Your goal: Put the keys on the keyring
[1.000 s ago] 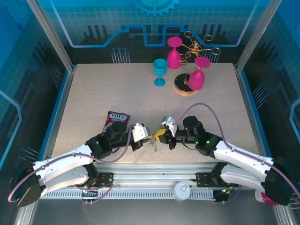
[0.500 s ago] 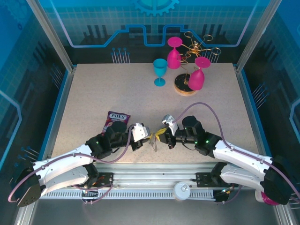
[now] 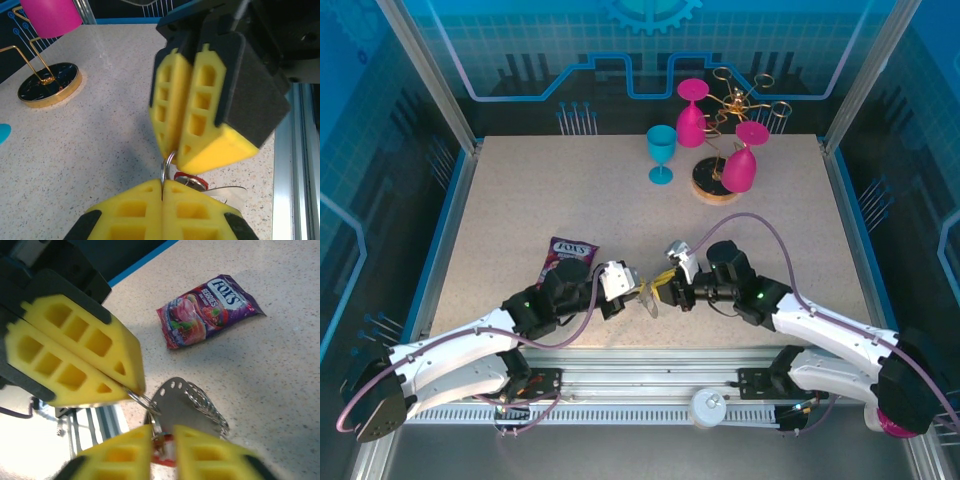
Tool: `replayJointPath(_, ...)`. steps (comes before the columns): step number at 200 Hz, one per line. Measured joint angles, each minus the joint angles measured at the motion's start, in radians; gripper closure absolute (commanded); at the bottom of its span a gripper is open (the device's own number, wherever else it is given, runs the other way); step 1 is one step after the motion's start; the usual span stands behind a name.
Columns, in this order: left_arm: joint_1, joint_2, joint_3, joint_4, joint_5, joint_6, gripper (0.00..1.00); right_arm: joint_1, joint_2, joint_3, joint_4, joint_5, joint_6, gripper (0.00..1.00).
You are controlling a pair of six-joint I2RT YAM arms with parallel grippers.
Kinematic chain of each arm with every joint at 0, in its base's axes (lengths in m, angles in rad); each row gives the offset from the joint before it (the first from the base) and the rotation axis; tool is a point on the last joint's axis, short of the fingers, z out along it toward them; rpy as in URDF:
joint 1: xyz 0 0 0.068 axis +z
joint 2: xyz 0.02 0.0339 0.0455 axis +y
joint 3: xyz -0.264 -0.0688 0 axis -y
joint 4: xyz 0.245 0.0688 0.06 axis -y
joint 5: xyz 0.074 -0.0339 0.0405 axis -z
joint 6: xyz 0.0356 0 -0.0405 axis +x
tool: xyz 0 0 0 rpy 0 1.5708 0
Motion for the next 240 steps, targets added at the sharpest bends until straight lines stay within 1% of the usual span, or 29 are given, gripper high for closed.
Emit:
replayJointPath(10,0.000,0.000,0.000,0.009,-0.002,0.000,1.00,-0.011,-0.002,0.000,-0.017,0.002,0.005,0.56)
replayJointPath(24,0.000,-0.003,0.000,0.018,-0.007,0.000,1.00,-0.032,-0.014,0.001,-0.049,0.007,-0.019,0.54)
replayJointPath(59,0.000,-0.024,-0.019,0.072,-0.018,-0.001,1.00,-0.102,-0.098,0.004,-0.126,0.031,-0.140,0.56)
replayJointPath(77,0.000,-0.033,-0.029,0.093,-0.023,-0.003,1.00,-0.130,-0.117,0.020,-0.148,0.026,-0.197,0.55)
replayJointPath(119,0.000,-0.037,-0.040,0.116,-0.026,-0.005,1.00,-0.136,-0.118,0.037,-0.152,-0.013,-0.290,0.54)
replayJointPath(129,0.000,-0.038,-0.042,0.121,-0.026,-0.005,1.00,-0.136,-0.118,0.036,-0.143,-0.023,-0.304,0.56)
replayJointPath(143,0.000,-0.039,-0.047,0.126,-0.026,-0.011,1.00,-0.136,-0.117,0.023,-0.089,-0.046,-0.321,0.58)
replayJointPath(164,0.000,-0.039,-0.055,0.127,-0.025,-0.011,1.00,-0.136,-0.105,-0.030,0.053,-0.085,-0.346,0.61)
replayJointPath(195,0.000,-0.039,-0.057,0.130,-0.022,-0.012,1.00,-0.135,-0.007,-0.050,0.208,-0.175,-0.389,0.64)
replayJointPath(222,0.000,-0.039,-0.057,0.130,-0.021,-0.012,1.00,-0.134,0.055,-0.051,0.304,-0.252,-0.418,0.68)
replayJointPath(240,0.000,-0.039,-0.057,0.131,-0.021,-0.012,1.00,-0.129,0.075,-0.051,0.333,-0.287,-0.437,0.71)
